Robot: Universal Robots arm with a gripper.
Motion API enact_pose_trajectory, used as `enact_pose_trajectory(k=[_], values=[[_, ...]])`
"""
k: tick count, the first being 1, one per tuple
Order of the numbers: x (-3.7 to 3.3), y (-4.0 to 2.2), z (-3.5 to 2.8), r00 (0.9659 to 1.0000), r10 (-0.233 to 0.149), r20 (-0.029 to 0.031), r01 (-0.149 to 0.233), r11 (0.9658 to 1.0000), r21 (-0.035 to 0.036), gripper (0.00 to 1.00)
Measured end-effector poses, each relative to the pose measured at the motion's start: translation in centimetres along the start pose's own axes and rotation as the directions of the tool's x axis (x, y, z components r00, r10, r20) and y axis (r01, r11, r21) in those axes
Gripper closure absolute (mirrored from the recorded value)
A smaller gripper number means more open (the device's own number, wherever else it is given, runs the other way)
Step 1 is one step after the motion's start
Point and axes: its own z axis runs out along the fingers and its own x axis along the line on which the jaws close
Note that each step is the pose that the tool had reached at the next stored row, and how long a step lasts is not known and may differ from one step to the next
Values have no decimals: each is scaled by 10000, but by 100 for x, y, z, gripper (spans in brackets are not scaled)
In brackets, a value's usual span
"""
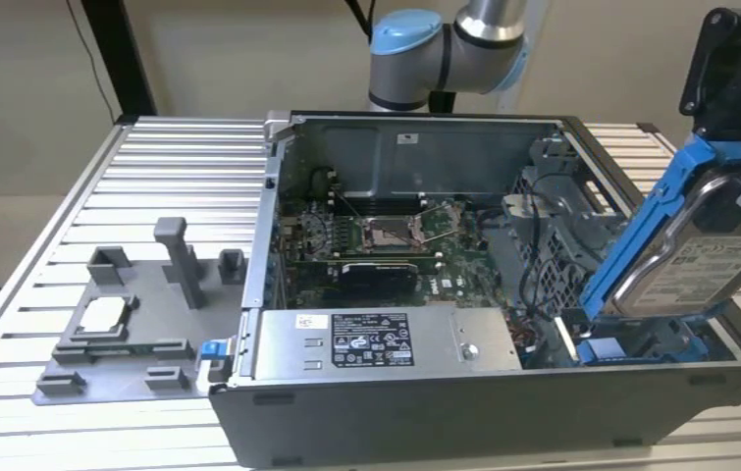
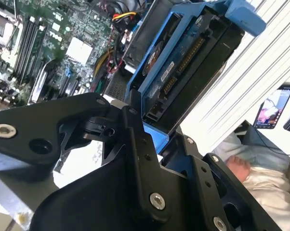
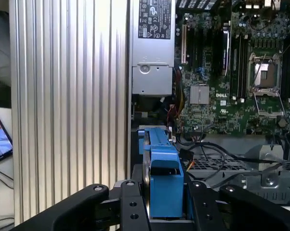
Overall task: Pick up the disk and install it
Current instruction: 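Pick up the disk, then insert the disk into the insertion slot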
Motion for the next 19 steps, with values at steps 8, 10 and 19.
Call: enact_pose_trajectory(k=[8,10,19], values=[[-68,-39,85,10000,-9,-1,9,10000,0,100],[-73,-39,87,10000,-11,0,11,10000,-1,100],[-73,-39,88,10000,-10,-1,10,10000,-9,100]])
